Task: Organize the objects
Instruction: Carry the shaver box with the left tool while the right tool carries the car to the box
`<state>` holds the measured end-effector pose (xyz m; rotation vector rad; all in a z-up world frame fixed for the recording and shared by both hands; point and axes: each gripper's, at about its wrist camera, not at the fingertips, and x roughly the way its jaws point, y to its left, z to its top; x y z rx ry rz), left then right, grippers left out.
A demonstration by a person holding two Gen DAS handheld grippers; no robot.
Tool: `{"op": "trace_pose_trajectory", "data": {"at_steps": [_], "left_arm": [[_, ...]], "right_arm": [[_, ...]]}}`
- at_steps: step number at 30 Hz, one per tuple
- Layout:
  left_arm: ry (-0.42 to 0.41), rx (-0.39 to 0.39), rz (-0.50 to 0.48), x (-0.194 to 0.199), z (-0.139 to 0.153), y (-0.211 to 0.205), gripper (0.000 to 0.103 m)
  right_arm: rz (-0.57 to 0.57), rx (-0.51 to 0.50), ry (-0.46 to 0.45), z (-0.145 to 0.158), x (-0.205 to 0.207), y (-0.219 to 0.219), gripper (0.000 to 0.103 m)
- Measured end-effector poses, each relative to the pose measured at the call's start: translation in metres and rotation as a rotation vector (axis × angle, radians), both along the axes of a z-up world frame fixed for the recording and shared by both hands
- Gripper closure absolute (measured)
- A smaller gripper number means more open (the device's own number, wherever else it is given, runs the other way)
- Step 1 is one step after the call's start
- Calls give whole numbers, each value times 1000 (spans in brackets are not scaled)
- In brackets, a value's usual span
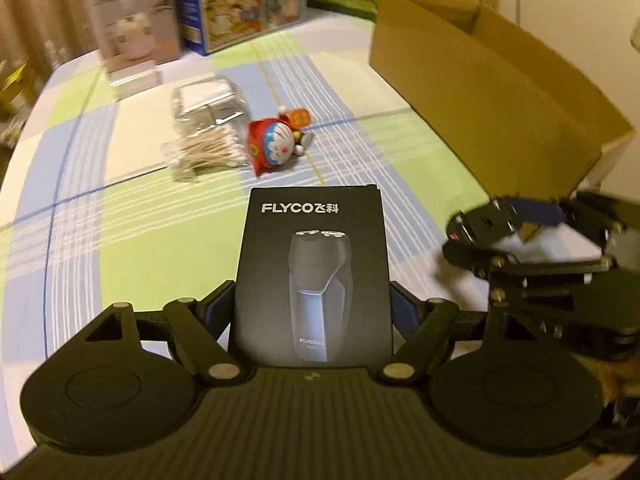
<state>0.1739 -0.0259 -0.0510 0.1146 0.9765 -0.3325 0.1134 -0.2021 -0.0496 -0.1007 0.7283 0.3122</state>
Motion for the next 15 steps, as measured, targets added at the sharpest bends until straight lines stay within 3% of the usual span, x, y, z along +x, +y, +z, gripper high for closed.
{"op": "trace_pose_trajectory", "data": {"at_steps": [8, 15], "left_arm": [[-37, -86, 119, -38, 35, -2, 28], [-90, -106, 132, -69, 66, -19, 28]], "right_arm": [[-26, 28, -30, 30, -42, -27, 39], [-59, 53, -52, 53, -65, -46, 39]]}}
